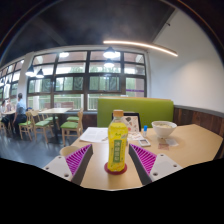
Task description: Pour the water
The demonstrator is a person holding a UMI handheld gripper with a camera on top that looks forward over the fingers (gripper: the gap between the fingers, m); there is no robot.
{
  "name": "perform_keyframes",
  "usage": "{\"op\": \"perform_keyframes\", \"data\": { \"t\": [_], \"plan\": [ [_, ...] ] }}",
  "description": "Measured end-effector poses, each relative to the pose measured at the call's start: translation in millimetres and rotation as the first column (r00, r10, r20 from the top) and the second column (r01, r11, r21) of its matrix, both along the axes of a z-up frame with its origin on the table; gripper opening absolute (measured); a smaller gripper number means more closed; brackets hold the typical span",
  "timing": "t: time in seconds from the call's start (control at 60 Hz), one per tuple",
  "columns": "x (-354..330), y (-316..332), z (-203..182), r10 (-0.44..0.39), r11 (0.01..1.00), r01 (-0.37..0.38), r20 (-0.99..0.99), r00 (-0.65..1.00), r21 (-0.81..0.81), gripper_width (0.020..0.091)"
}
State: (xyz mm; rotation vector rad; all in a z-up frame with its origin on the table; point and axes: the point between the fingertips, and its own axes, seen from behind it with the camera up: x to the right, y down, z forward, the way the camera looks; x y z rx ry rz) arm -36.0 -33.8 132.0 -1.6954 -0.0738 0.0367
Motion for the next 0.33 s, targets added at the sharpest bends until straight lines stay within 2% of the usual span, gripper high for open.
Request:
{"op": "perform_keyframes", "data": {
  "t": [0.183,0.333],
  "plan": [
    [-14,-98,8,0.033,0.999,-0.034,-0.082,0.996,-0.019,0.0826],
    [-24,-152,-2,0.081,0.995,-0.087,-0.136,0.987,-0.045,0.0832]
  ]
}}
